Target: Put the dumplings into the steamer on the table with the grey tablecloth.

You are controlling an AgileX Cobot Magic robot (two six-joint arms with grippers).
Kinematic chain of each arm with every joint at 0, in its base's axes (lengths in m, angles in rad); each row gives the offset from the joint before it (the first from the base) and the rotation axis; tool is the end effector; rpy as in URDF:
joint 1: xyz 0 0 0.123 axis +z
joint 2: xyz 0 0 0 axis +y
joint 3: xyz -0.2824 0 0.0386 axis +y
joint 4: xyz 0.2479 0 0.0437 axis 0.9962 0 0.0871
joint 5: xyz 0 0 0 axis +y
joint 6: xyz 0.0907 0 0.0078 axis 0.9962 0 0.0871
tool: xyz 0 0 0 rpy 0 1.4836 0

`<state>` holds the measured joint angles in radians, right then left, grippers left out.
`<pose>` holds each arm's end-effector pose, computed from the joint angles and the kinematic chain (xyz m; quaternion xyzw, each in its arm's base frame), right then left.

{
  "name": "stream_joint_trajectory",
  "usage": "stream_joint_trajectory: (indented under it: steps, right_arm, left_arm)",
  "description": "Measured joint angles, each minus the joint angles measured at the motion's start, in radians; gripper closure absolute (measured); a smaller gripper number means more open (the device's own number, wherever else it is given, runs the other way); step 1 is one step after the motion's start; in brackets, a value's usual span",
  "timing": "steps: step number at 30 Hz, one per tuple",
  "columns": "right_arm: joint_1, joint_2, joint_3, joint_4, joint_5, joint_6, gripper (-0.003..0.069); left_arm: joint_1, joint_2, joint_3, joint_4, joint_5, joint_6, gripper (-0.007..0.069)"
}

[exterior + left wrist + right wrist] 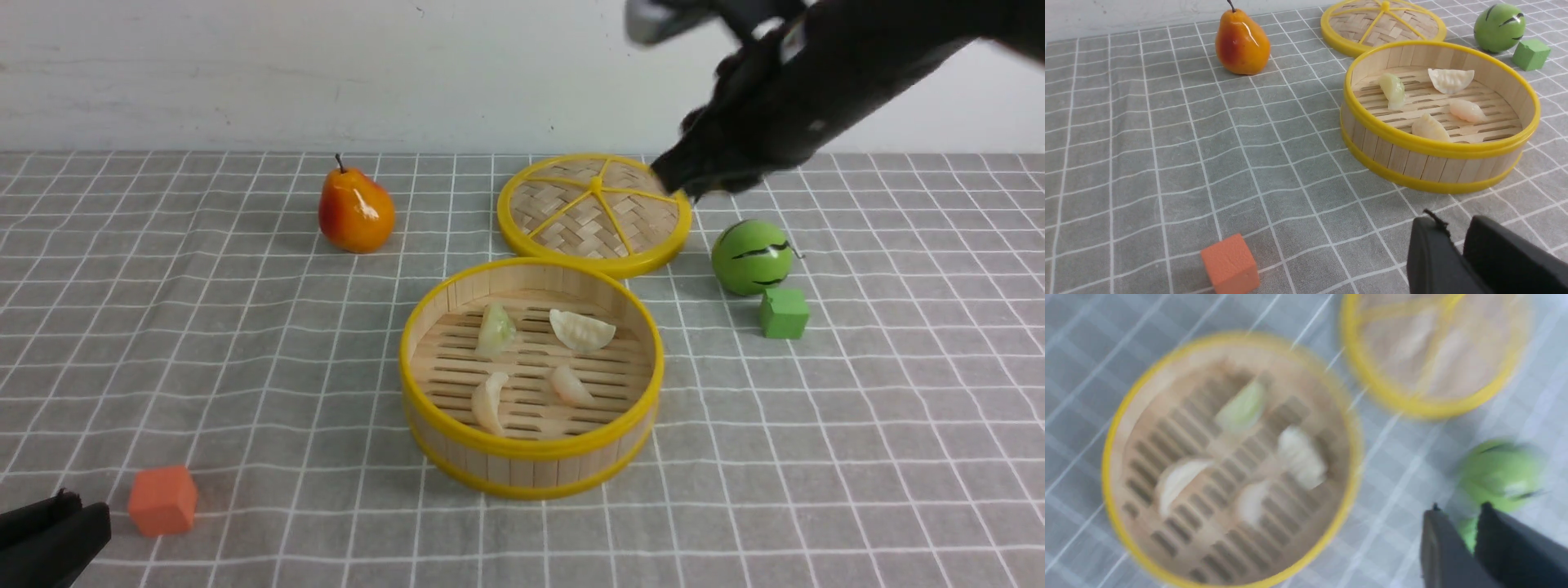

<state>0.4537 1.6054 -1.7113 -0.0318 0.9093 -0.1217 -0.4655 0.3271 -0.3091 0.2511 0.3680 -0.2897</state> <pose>0.3235 0.1552 0.4137 -0.2617 0.8715 0.0532 0.4112 0.0756 -0.0288 0.2636 0.1370 0.7892 -0.1191 0.5867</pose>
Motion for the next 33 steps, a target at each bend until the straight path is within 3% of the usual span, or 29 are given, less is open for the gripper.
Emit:
stream_joint_trajectory:
  steps: [2,4,8,9,10,11,16,23,27,33]
  right_arm:
    - [-0.002,-0.127,0.035,-0.036,-0.055,0.001,0.0643]
    - [-0.001,-0.253,0.112,-0.038,-0.135,0.005,0.0676]
    - [-0.001,-0.434,0.311,-0.019,-0.298,0.034,0.0679]
    - [-0.001,-0.533,0.486,-0.006,-0.440,0.057,0.0679]
    - [-0.001,-0.544,0.486,-0.006,-0.440,0.059,0.0679]
    - [-0.001,-0.624,0.661,-0.002,-0.580,0.073,0.0679]
    - [-0.001,-0.826,1.103,-0.002,-0.919,0.078,0.0678]
    - [-0.001,-0.993,1.543,-0.005,-1.340,0.079,0.0674]
    - [-0.001,-0.998,1.670,-0.011,-1.489,0.080,0.0674]
    - [-0.001,-1.002,1.736,-0.021,-1.534,0.106,0.0671]
  left_arm:
    - [0.000,0.000,0.000,-0.002,0.000,0.000,0.0502]
    - [0.000,0.000,0.000,-0.002,0.000,0.000,0.0501]
    - [0.000,0.000,0.000,-0.002,-0.002,0.000,0.0501]
    - [0.000,0.000,0.000,-0.002,-0.003,0.000,0.0498]
    - [0.000,0.000,0.000,-0.002,-0.003,0.000,0.0498]
    - [0.000,0.000,0.000,-0.002,-0.003,0.000,0.0497]
    - [0.000,0.000,0.000,-0.002,-0.004,0.000,0.0494]
    - [0.000,0.000,0.000,-0.002,-0.005,0.000,0.0491]
    - [0.000,0.000,0.000,-0.002,-0.006,0.000,0.0491]
    - [0.000,0.000,0.000,-0.002,-0.006,0.000,0.0488]
